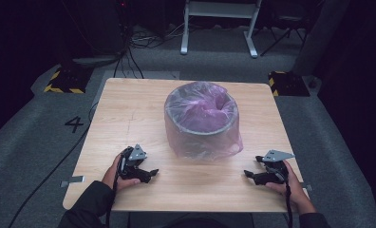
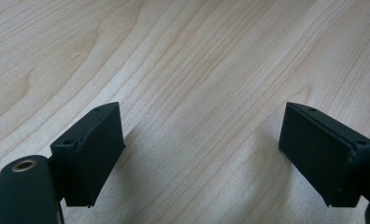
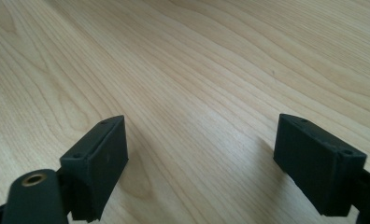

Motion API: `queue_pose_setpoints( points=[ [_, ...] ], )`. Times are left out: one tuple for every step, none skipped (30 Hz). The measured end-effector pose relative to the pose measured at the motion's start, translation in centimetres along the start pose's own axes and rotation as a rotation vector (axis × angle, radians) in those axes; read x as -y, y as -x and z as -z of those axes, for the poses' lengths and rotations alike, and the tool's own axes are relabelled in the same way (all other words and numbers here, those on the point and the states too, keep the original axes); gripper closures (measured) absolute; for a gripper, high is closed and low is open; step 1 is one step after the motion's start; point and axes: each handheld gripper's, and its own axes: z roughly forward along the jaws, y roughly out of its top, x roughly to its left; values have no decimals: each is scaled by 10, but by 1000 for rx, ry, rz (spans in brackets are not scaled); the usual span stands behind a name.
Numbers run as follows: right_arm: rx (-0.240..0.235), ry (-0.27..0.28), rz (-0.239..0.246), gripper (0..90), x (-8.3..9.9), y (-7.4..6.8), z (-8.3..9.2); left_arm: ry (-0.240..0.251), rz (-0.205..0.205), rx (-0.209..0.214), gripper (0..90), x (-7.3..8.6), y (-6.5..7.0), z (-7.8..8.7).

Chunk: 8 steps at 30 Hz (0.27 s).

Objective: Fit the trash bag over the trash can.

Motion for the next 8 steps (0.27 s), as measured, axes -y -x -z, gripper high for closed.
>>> queue_pose_setpoints(
  points=[
    [8,1,-2,156,1,0,0,0,2,3,138,0,0,0],
    [15,0,-4,153,1,0,0,0,1,3,137,0,0,0],
    [15,0,-4,153,1,0,1,-1,2,3,137,0,0,0],
    [15,0,-7,153,1,0,1,1,4,3,136,0,0,-1],
    [13,-1,-11,152,1,0,0,1,3,4,136,0,0,-1],
    [13,-1,-12,151,1,0,0,1,4,4,136,0,0,-1],
    [14,-2,-13,151,1,0,0,1,3,3,136,0,0,-1],
    [13,-1,-12,150,1,0,0,1,4,4,136,0,0,-1]
  ],
)
